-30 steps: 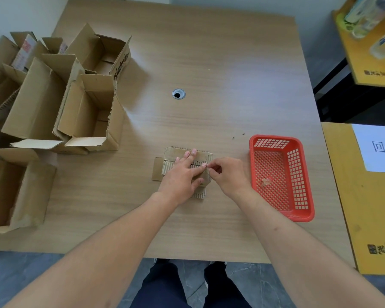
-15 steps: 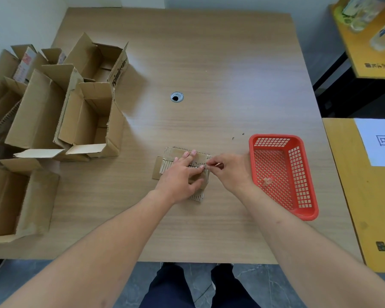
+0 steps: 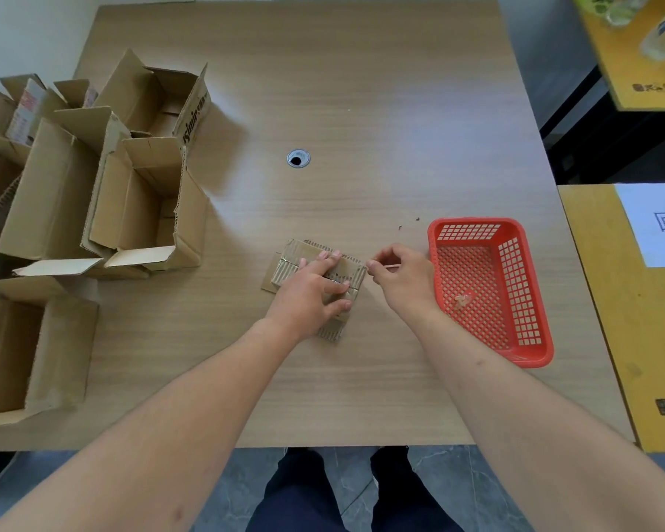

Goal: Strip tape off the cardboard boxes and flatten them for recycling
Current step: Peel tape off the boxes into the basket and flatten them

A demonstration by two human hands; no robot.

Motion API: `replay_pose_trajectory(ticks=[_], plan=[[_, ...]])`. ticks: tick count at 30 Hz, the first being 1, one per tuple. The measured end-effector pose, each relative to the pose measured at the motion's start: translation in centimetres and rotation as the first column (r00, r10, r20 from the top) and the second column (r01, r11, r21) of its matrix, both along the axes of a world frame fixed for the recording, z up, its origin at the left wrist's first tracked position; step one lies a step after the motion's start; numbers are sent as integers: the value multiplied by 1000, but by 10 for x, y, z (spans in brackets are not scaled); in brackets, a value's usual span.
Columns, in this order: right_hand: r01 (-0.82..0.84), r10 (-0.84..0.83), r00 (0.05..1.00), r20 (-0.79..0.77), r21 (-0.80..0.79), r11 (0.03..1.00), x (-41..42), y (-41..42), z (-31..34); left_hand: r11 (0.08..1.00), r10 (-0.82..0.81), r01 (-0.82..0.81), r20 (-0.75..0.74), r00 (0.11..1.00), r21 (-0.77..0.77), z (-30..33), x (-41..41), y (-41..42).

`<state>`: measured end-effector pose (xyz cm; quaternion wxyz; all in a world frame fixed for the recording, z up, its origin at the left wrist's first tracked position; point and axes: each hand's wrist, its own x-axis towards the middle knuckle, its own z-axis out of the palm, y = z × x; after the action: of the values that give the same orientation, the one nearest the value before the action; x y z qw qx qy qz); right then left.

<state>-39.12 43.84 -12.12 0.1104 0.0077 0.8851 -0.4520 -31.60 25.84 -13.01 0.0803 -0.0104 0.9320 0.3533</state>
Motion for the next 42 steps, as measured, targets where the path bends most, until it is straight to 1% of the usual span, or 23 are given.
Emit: replay_pose_trajectory(ticks=[4,7,9,14,17,20,22,23,25,26,27,28,32,34,36,39,42], plan=[[26,-23,999,46,-58,998,-3,-4,-6,1000,-6,6,2,1000,-4,-2,0,-1],[-105,105,994,41,13,994,-3,-3,1,1000,-4,4,-11,1000,4,-3,1,-1],[-162,161,986,50,20,987,-2,-3,4,1000,0,0,-17,1000,12,-4,1,-1],[-151,158,974,164,-49,987,-4,2,0,1000,-4,4,-25,1000,13,-5,1,-1],[-149,156,978,140,-63,987,-7,2,1,1000,-6,7,-31,999,13,-5,1,-1],[-146,148,983,108,-25,989,-9,1,4,1000,-6,6,-45,999,15,-7,1,-1],[-103,103,990,97,-4,995,-8,-2,3,1000,-7,8,-51,999,22,-9,1,-1],[-49,49,994,99,-12,999,-7,-3,1,1000,-9,10,-52,999,24,-9,1,-1],[138,-129,985,118,-80,987,-3,-4,-4,1000,-14,16,-50,999,27,-10,2,0],[252,-234,962,137,-127,959,-1,-3,-5,999,-16,18,-49,999,29,-10,2,0],[333,-314,939,142,-143,932,0,1,-7,999,-17,19,-49,999,27,-10,2,0],[371,-356,926,124,-139,918,0,6,-10,1000,-15,16,-51,999,26,-9,2,0],[370,-366,928,62,-52,928,3,24,-5,1000,17,-15,-65,998,24,-9,4,7],[417,-416,909,37,-27,909,5,36,0,1000,3,-1,-54,999,24,-8,4,19],[455,-456,889,29,31,890,6,52,7,999,-21,22,-42,999,33,-7,2,34],[491,-495,869,18,89,866,6,81,10,997,-5,10,-73,997,71,-10,1,57],[472,-483,875,32,158,867,3,107,-1,995,15,-4,-112,994,95,-14,0,75]])
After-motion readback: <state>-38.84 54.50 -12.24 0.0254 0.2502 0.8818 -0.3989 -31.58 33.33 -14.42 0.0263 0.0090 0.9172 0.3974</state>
